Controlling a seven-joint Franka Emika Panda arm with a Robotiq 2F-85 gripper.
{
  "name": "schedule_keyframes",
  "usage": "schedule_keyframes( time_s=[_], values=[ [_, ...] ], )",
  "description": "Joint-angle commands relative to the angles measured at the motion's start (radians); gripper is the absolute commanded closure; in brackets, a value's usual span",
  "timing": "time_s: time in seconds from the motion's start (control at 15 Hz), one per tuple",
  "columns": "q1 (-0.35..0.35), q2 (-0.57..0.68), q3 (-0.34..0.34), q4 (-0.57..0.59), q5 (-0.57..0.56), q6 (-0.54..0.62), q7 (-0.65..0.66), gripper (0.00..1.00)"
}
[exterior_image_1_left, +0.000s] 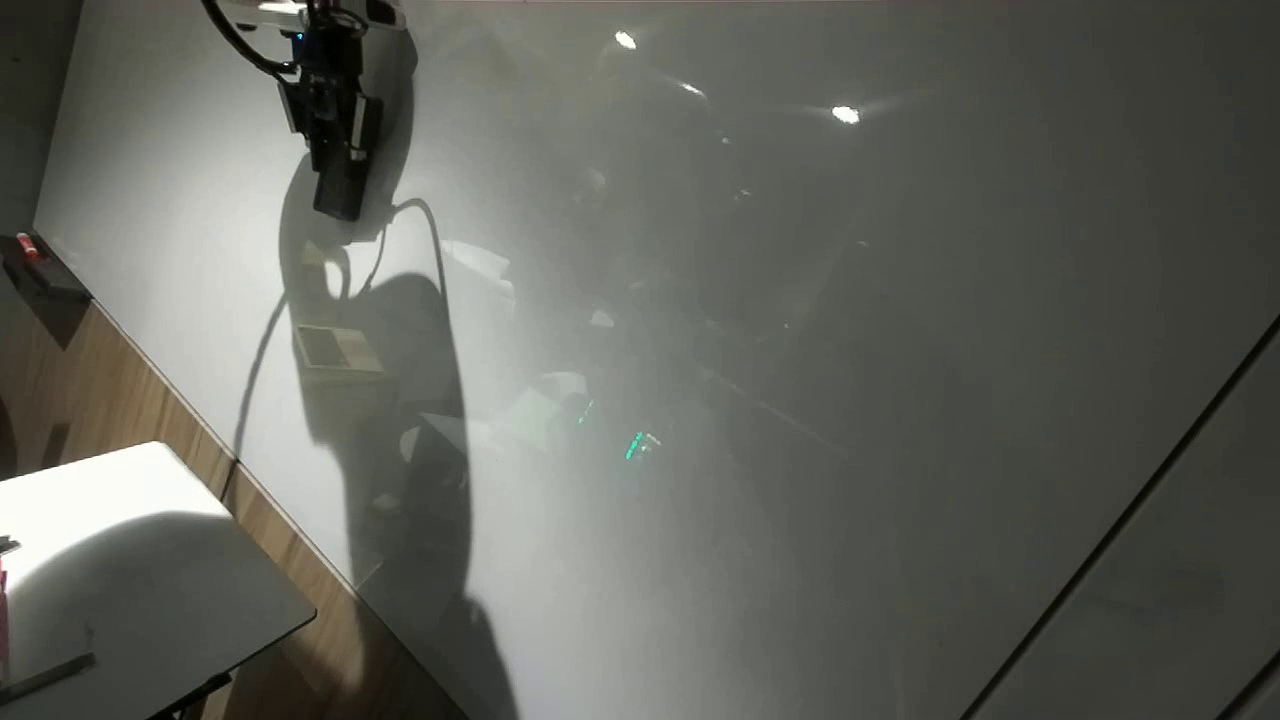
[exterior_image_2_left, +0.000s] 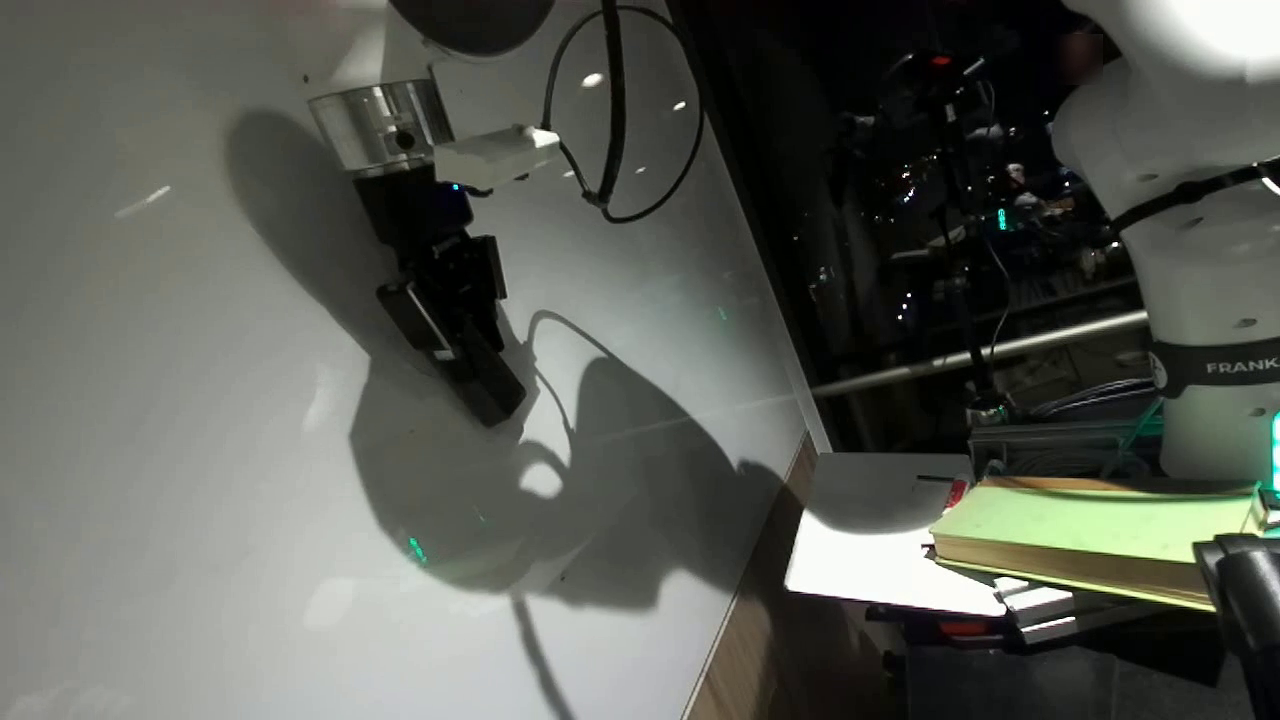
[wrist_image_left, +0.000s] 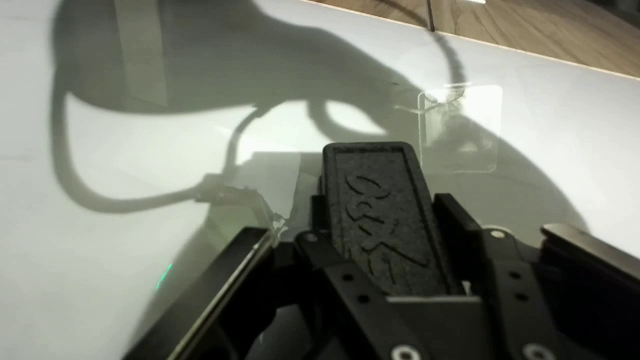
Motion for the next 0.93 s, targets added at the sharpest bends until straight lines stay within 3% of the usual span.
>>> schedule_keyframes(
  time_s=[0.0,0.4,0.87],
  values=[
    [-0.071,0.013,-0.063,-0.014,-0.035,0.094,-0.061,0.71],
    [-0.134,-0.073,-0.096,-0.113,-0.018,0.131,-0.078,0.71],
    [-0.106,-0.173,-0.043,-0.185,0.047,0.14,-0.071,0.71]
  ],
)
